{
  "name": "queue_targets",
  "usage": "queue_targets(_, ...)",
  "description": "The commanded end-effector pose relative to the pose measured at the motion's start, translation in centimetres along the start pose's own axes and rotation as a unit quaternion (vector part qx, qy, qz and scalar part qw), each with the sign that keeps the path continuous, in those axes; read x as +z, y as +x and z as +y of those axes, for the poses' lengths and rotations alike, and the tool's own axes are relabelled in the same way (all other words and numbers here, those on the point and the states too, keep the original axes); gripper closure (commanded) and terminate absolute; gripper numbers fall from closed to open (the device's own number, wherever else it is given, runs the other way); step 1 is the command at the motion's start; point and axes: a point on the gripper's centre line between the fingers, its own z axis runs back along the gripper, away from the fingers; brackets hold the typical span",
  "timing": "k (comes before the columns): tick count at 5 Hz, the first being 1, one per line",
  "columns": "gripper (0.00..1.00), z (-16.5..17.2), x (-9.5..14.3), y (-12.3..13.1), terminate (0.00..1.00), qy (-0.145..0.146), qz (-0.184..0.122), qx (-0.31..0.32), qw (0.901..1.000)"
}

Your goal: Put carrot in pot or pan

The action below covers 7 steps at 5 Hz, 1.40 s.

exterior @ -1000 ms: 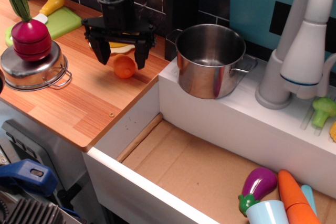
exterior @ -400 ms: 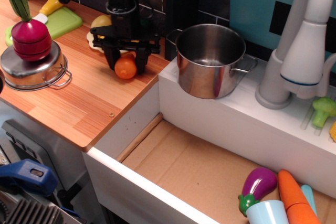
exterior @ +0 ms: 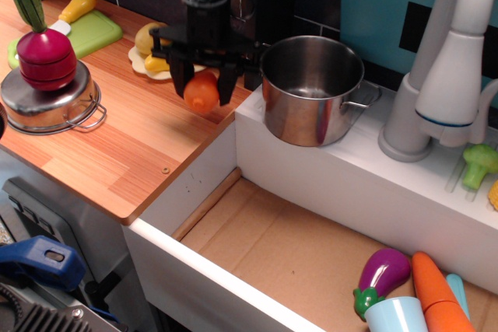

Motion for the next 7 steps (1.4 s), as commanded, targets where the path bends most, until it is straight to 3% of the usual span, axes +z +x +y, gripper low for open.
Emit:
queue_targets(1, 1.00, 1.0, 6.5, -1.2, 0.00, 0.049, -0.077, -0.001, 0.9958)
queue_targets(2, 1.00, -0.9, 8.3, -0.9, 0.00, 0.045, -0.158, -0.031, 0.9860)
queue_targets(3, 1.00, -3.5, 7.9, 0.5, 0.00, 0.009, -0.195, -0.070, 0.9783)
queue_targets(5, 1.00, -7.0, 6.9, 3.2, 0.00, -0.027, -0.223, -0.096, 0.9697)
queue_targets(6, 0.00, -7.9, 7.0, 4.1, 0.00, -0.048, -0.223, -0.116, 0.9666)
queue_targets(7, 0.00, -7.9, 7.0, 4.1, 0.00, -0.048, -0.223, -0.116, 0.9666)
